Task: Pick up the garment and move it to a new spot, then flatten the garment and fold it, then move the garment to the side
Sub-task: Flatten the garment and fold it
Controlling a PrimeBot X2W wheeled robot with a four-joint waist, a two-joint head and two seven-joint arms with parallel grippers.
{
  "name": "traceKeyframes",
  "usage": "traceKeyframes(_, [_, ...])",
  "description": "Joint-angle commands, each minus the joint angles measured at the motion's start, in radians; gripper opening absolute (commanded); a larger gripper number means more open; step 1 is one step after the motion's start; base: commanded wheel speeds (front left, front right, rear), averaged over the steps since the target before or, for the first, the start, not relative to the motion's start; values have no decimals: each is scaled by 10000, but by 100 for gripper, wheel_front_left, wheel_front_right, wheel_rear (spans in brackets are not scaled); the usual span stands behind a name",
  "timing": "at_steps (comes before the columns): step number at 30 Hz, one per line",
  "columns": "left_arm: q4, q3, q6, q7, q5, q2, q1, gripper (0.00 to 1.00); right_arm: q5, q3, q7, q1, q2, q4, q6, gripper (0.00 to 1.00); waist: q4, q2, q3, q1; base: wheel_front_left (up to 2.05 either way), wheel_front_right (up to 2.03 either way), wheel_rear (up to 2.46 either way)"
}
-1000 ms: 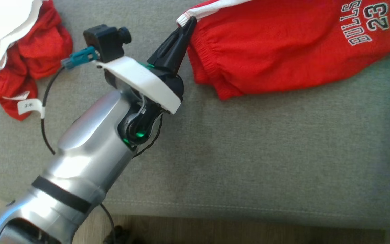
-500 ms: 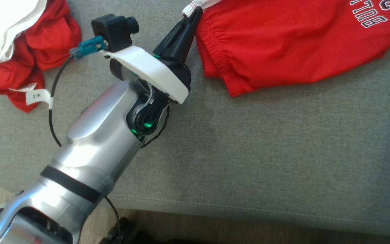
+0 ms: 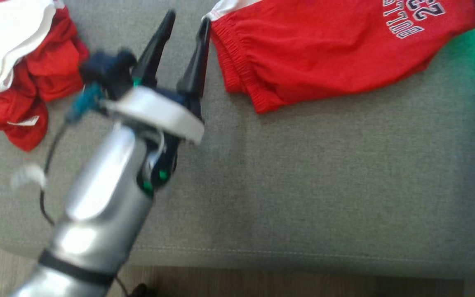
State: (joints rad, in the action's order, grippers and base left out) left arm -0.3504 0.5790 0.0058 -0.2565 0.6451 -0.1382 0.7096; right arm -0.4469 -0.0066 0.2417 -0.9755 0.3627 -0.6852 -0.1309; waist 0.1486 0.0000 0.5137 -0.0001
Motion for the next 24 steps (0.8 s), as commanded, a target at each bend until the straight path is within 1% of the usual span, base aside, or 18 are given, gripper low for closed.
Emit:
traceKeyframes(1, [756, -539, 247, -52, -626, -310, -402, 100, -238, -47, 3, 213, -109, 265, 2, 100, -77, 0, -179, 1, 0, 0, 0])
traceKeyframes(5, [1917, -727, 634, -52, -2000, -114, -1692, 100, -640, -292, 16, 604, -62, -48, 2, 100, 161, 0, -355, 1, 0, 0, 0])
traceKeyframes(9, [2798, -692, 766, -52, -2851, 208, -2814, 100, -648, -522, -35, 691, 143, -526, 2, 100, 628, 0, -453, 1, 0, 0, 0])
traceKeyframes(13, [3298, -598, 780, -52, -3232, 493, -3693, 100, -263, -686, -47, 627, 446, -1265, 2, 100, 1132, 0, -507, 1, 0, 0, 0])
traceKeyframes(17, [3474, -534, 726, -53, -3353, 659, -4294, 100, 280, -878, -9, 486, 687, -2196, 2, 100, 1538, 0, -619, 1, 0, 0, 0])
traceKeyframes(18, [3483, -537, 708, -53, -3366, 684, -4407, 100, 371, -931, 54, 453, 697, -2436, 2, 98, 1613, 0, -659, 1, 0, 0, 0])
traceKeyframes(19, [3490, -552, 690, -53, -3382, 705, -4502, 100, 456, -956, 149, 428, 684, -2666, 2, 89, 1667, 0, -701, 1, 0, 0, 0])
traceKeyframes(20, [3493, -579, 674, -53, -3392, 722, -4586, 100, 530, -963, 296, 420, 653, -2900, 2, 74, 1708, 0, -750, 1, 0, 0, 0])
traceKeyframes(22, [3487, -644, 640, -53, -3404, 750, -4726, 100, 621, -948, 621, 420, 530, -3295, 2, 66, 1744, 0, -848, 1, 0, 0, 0])
traceKeyframes(23, [3490, -688, 628, -53, -3409, 761, -4777, 100, 656, -929, 755, 427, 464, -3441, 2, 54, 1745, 0, -892, 1, 0, 0, 0])
traceKeyframes(24, [3489, -727, 617, -53, -3418, 770, -4819, 100, 685, -907, 874, 434, 406, -3563, 2, 44, 1734, 0, -934, 1, 0, 0, 0])
